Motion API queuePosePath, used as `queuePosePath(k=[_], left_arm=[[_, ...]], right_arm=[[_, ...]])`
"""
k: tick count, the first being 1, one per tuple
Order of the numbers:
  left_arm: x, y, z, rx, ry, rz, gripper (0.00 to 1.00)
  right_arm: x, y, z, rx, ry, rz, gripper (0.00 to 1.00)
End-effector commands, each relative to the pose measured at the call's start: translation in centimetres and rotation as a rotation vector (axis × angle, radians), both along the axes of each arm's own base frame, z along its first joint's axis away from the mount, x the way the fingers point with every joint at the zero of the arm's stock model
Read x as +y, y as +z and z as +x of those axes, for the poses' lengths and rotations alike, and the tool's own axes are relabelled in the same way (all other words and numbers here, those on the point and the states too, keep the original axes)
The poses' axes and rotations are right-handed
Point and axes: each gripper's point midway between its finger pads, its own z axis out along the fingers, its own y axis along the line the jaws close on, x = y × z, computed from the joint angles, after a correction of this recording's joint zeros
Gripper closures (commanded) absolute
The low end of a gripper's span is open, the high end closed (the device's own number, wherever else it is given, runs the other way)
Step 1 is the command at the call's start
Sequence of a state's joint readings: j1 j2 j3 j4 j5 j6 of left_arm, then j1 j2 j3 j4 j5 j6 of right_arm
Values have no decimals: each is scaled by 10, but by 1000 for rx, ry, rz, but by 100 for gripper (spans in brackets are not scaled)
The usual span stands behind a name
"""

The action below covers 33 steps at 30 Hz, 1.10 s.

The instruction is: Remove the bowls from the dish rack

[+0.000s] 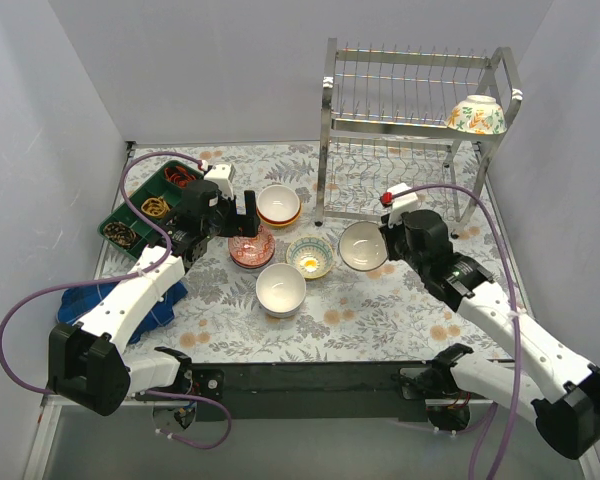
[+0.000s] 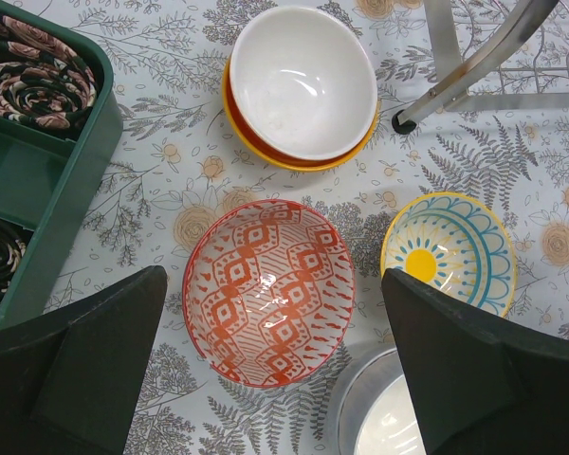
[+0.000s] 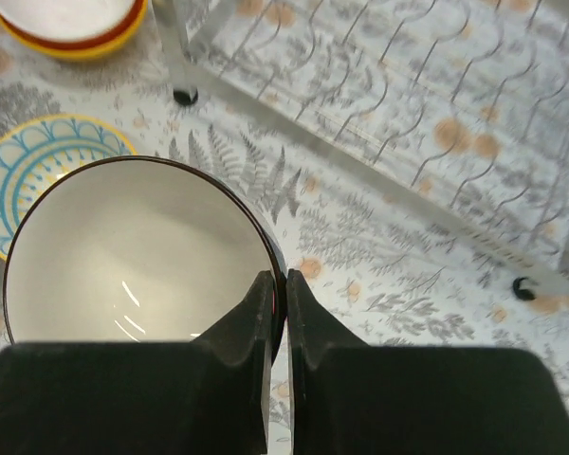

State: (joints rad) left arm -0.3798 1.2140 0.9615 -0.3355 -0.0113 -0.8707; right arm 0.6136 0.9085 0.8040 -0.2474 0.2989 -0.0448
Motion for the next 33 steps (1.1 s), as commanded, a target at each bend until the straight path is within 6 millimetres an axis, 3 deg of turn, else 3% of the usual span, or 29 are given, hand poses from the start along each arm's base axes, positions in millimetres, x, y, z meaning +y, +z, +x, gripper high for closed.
queuePosePath(k=[1, 7, 11, 18, 25, 28, 32, 33], left_arm=[[1, 8, 0, -24, -3, -8, 2], [0, 10, -1, -28, -6, -14, 2], [-1, 9, 0, -25, -6, -14, 2], [-1, 7, -1, -22, -6, -13, 2], [-1, 8, 0, -22, -6, -13, 2], [0, 9, 0, -26, -5, -15, 2], [-1, 7, 0, -21, -7, -11, 2], [-1, 6, 0, -19, -7, -11, 2]], right_arm=[[10, -21, 8, 112, -39, 161, 99], [-8, -72, 18, 262, -52, 310, 99], [-10, -91, 22, 276, -58, 367, 99], [-13, -113, 32, 292, -105, 376, 99], [-8, -120, 43, 291, -77, 354, 92], [-1, -121, 46, 286, -62, 337, 85], [4, -122, 46, 278, -54, 304, 54], [6, -120, 45, 273, -49, 301, 51]])
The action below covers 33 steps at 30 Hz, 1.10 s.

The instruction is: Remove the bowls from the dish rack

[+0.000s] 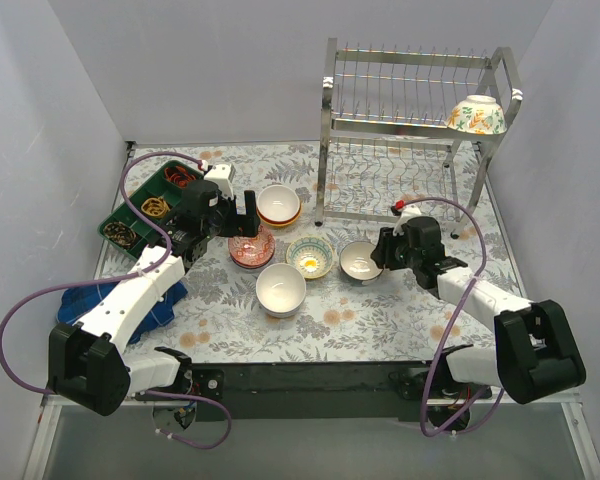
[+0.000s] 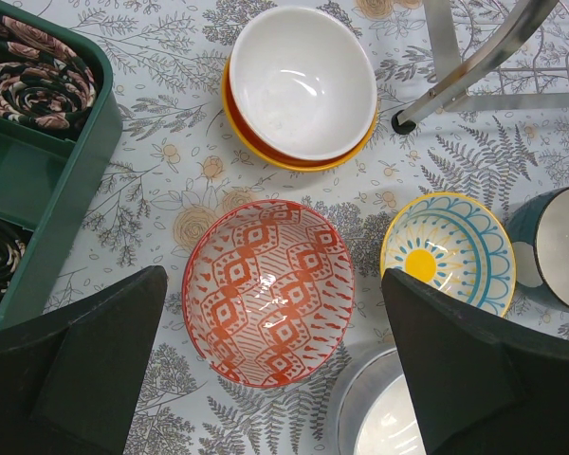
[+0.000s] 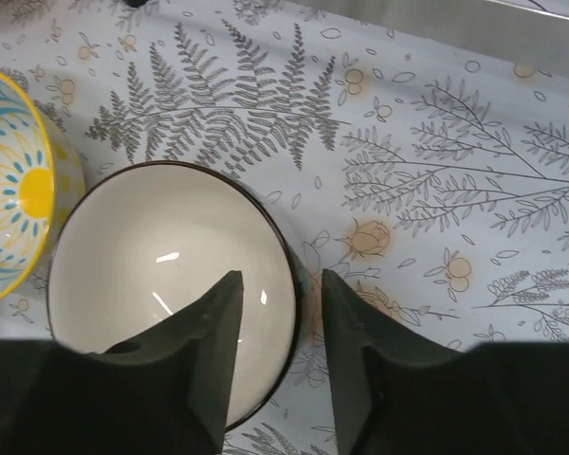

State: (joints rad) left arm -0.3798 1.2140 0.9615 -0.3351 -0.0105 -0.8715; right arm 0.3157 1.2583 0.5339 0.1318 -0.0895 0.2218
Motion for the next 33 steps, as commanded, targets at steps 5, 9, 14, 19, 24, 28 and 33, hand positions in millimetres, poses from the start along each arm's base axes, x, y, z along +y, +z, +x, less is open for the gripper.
queuePosePath(k=[5, 9, 14, 19, 24, 28, 33], left_arm=[[0, 9, 0, -25, -5, -12, 2], [0, 11, -1, -32, -5, -16, 2], [-4, 17, -5, -39, -31, -39, 2], [-5, 21, -7, -50, -36, -44, 2], [-4, 33, -10, -88, -37, -60, 2], [-4, 38, -12, -106, -43, -70, 2], [-2, 45, -14, -128, -43, -72, 2]], right_arm=[[7, 54, 23, -161, 24, -51, 29], [-10, 87, 20, -211, 1, -131, 17], [-30, 131, 8, -250, -17, -220, 9], [-43, 209, 3, -339, -5, -300, 6], [-61, 273, -5, -342, 30, -440, 5], [-77, 347, -3, -432, -26, -502, 5], [-93, 388, 12, -498, -88, -618, 5]])
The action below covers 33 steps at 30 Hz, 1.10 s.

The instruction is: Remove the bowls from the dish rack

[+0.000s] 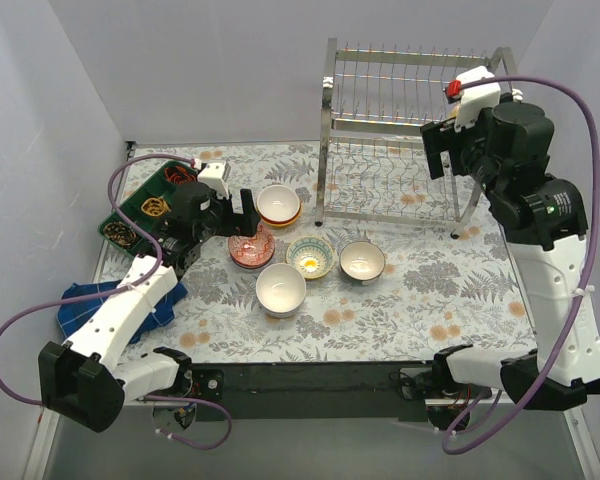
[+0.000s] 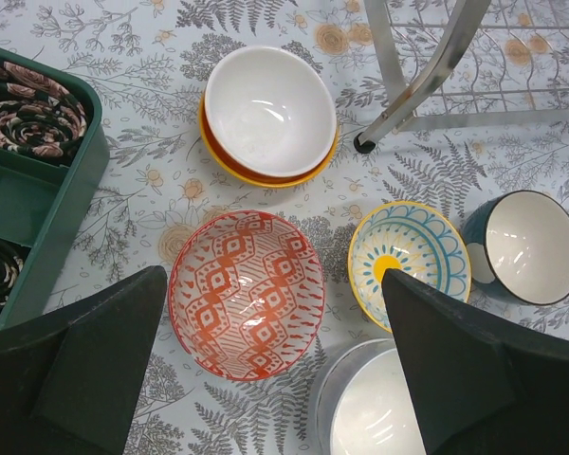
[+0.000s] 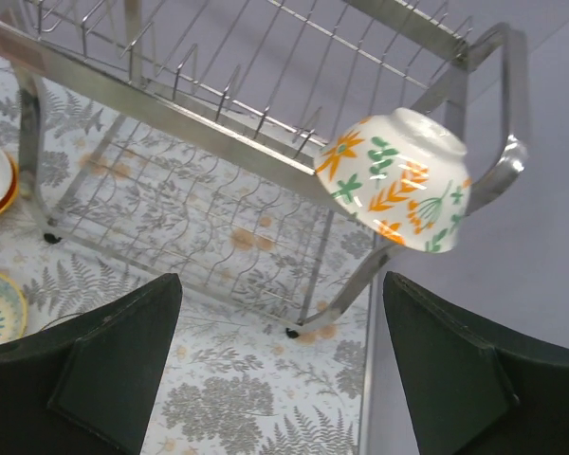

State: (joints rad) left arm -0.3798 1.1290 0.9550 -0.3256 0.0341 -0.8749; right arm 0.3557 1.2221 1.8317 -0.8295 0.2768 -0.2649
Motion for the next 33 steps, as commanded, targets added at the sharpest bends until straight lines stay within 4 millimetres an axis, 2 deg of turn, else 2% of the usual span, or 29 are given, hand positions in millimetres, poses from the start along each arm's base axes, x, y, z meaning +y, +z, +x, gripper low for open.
queuePosePath(k=[1, 4, 11, 16, 20, 25, 30, 33], left_arm=[[2, 17, -4, -58, -7, -20, 2], [2, 18, -5, -64, -6, -20, 2], [3, 23, -7, -83, -7, -9, 2], [7, 22, -7, -88, 5, 5, 2], [6, 22, -6, -86, 1, 4, 2], [7, 21, -7, -85, 1, 8, 2], [6, 18, -6, -70, -4, 13, 2], [5, 15, -6, -59, -8, 18, 2]], right_arm=[[-26, 14, 8, 2, -87, -188, 5], [-40, 33, 17, -50, -168, -244, 5], [-52, 34, 49, -64, -256, -403, 7], [-50, 17, 67, -30, -234, -519, 5], [-44, 15, 83, -46, -195, -563, 2], [-26, 10, 102, -61, -89, -574, 1], [-29, -12, 113, -12, -72, -586, 1], [-44, -21, 118, 13, -101, -589, 1]])
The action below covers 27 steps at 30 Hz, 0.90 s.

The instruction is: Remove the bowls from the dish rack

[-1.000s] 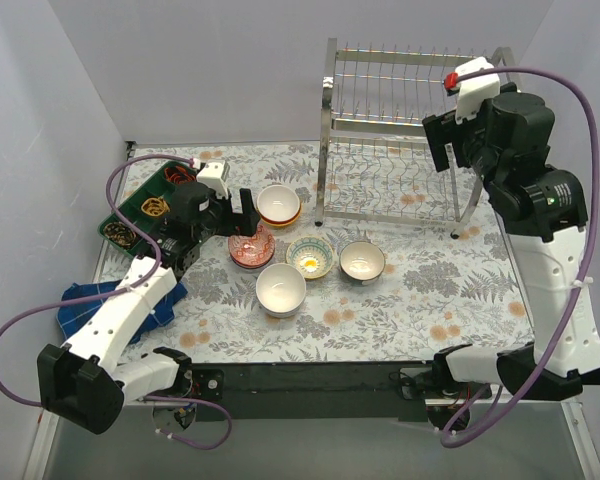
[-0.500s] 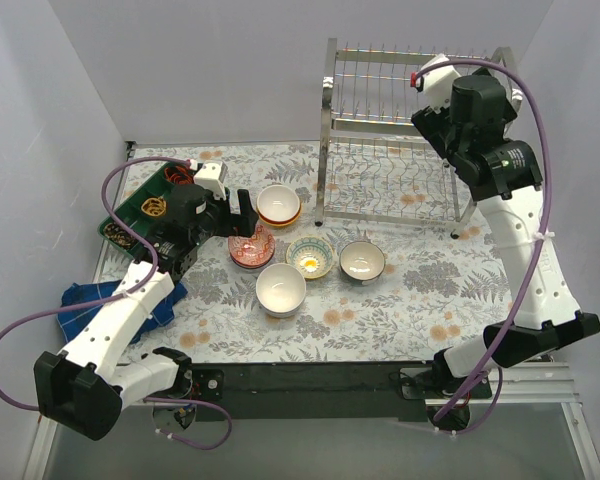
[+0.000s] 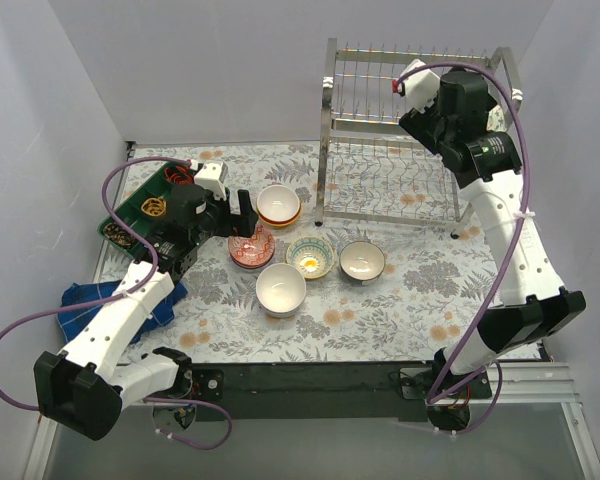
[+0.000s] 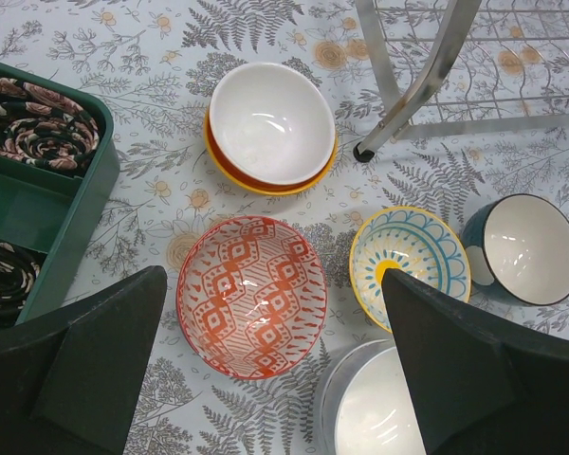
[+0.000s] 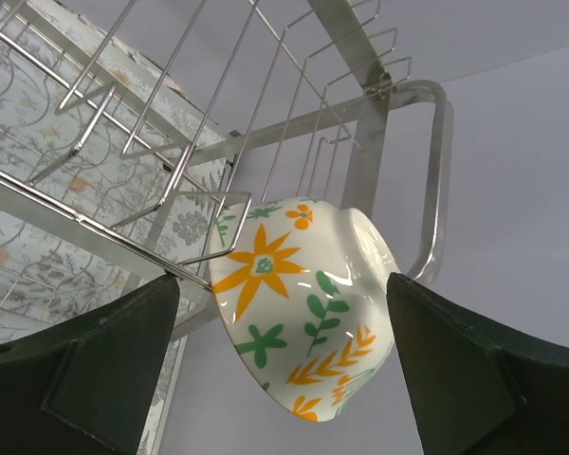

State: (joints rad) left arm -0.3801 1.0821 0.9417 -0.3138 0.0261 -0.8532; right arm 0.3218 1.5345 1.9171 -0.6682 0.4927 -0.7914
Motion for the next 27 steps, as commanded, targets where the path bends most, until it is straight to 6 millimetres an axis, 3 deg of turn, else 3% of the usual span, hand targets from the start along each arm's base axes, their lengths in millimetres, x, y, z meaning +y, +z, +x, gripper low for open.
queuePosePath(k=[1, 11, 22, 27], left_arm=[[1, 2, -1, -5, -5, 15, 2], [1, -5, 1, 17, -5, 26, 2], [0, -14, 2, 47, -5, 38, 2], [-1, -18, 3, 56, -6, 44, 2]], right_arm=[[-16, 3, 9, -31, -18, -5, 1], [-17, 14, 15, -65, 20, 22, 1], [-6, 58, 6, -179, 89, 90, 1], [-11, 49, 7, -156, 78, 58, 1]])
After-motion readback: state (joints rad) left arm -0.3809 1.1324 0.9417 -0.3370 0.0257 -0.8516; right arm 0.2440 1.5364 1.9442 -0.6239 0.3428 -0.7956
